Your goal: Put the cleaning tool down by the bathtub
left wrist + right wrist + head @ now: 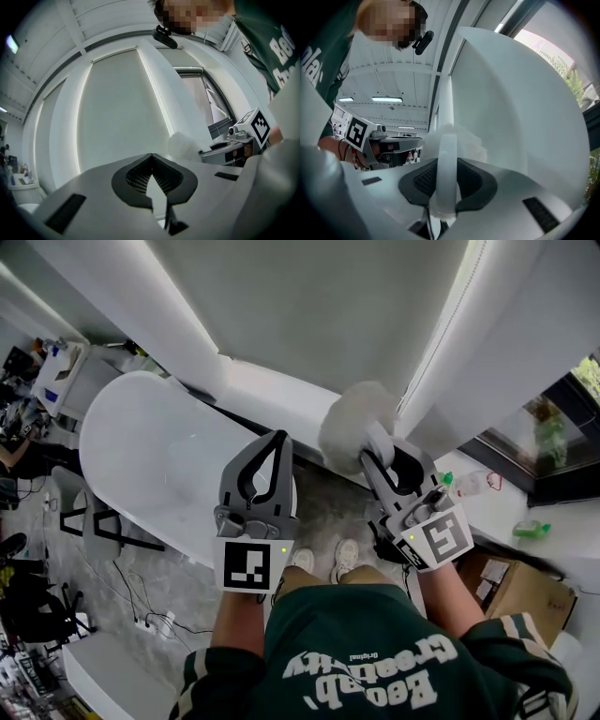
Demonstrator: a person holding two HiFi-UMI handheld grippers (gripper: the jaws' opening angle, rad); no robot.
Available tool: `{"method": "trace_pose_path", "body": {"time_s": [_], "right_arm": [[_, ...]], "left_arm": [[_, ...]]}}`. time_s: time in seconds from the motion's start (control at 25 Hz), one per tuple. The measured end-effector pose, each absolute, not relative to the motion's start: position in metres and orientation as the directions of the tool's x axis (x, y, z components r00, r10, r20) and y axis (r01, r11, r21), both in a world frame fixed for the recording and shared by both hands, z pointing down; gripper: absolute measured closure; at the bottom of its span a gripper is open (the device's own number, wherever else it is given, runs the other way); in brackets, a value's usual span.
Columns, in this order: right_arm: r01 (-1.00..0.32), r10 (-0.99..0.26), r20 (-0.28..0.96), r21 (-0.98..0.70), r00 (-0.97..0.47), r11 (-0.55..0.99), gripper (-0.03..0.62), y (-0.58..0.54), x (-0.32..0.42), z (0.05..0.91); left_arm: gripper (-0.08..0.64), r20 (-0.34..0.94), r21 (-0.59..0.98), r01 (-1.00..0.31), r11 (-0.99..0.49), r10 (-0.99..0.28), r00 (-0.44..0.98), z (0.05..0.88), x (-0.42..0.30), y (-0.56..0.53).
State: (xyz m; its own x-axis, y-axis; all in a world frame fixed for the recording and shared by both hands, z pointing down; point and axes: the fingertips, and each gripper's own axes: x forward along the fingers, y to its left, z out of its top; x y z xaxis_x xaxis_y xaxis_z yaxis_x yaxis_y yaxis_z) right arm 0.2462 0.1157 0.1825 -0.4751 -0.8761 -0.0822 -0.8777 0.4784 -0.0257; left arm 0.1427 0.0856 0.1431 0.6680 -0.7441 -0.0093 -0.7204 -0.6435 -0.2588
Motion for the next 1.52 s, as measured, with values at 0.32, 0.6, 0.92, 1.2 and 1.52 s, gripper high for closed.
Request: {"method": "trace_pose_path", "body": {"time_s": [0.32, 0.6, 0.92, 1.2, 1.52], "right_arm": [[-0.858, -0.858, -0.071, -0.040, -0.509, 0.512, 0.497, 0.115, 0.245, 0.192], [-0.850, -0.851, -0.046, -0.048, -0.523, 0.525, 0.497, 0.103, 0.236, 0.199], [-0.841, -0.842, -0.025, -0.022, -0.540, 0.540, 0.497, 0.078, 0.219, 0.206], [-0.833, -0.833, -0.003, 0.006, -0.553, 0.553, 0.497, 0.044, 0.198, 0.205], [-0.823, -0.823, 0.032, 0.012, -0.568, 0.568, 0.497, -0.004, 0.177, 0.219]], "left_arm": [[0.551, 0.006, -0.258, -0.745, -0.615, -0.772, 0.635, 0.152, 0.139, 0.088], [0.551, 0.012, -0.258, -0.755, -0.603, -0.783, 0.621, 0.155, 0.129, 0.076], [0.551, 0.003, -0.229, -0.776, -0.588, -0.797, 0.604, 0.169, 0.109, 0.052], [0.551, 0.004, -0.219, -0.786, -0.578, -0.806, 0.592, 0.175, 0.089, 0.018], [0.551, 0.018, -0.223, -0.790, -0.571, -0.813, 0.582, 0.191, 0.069, -0.030]]}}
